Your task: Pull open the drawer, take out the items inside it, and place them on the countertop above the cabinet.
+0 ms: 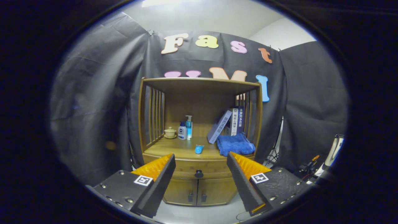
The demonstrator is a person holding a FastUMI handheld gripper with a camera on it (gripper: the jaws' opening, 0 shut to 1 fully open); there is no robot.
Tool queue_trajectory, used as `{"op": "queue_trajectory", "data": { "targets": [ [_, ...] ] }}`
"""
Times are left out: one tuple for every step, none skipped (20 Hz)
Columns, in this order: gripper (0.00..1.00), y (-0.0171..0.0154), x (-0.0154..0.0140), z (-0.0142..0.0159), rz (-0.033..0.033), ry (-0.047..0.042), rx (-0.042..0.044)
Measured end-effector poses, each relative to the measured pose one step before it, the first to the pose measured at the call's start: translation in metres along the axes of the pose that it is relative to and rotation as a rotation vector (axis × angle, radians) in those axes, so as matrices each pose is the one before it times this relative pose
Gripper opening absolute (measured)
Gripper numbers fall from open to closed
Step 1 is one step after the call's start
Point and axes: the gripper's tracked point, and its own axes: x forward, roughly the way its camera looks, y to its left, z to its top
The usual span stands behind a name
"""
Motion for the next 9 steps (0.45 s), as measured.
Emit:
{"op": "queue_trajectory", "data": {
  "targets": [
    [0.99, -0.00318, -0.00226, -0.00647, -0.00647, 0.00387, 0.01641],
    [0.99, -0.00296, -0.00039, -0.00692, -0.00454, 0.00774, 0.00802],
    [0.99, -0.00240, 0.00002, -0.00765, -0.00193, 0.01103, 0.00460],
    [0.99, -0.00371, 0.00131, -0.00842, -0.00985, 0.01301, 0.00060],
    [0.99, -0.00243, 0.00213, -0.00603, -0.00675, 0.00950, 0.00062],
    [0.99, -0.00110, 0.00301, -0.00356, -0.00080, 0.00403, -0.00063],
    [0.99, 0.00286, 0.00340, -0.00118, 0.01050, 0.00005, -0.00386],
    [0.99, 0.00247, 0.00121, 0.00071, 0.01204, -0.00393, -0.00436],
    [0.99, -0.00060, 0.00303, 0.00220, 0.00105, -0.00747, -0.00415]
  ]
}}
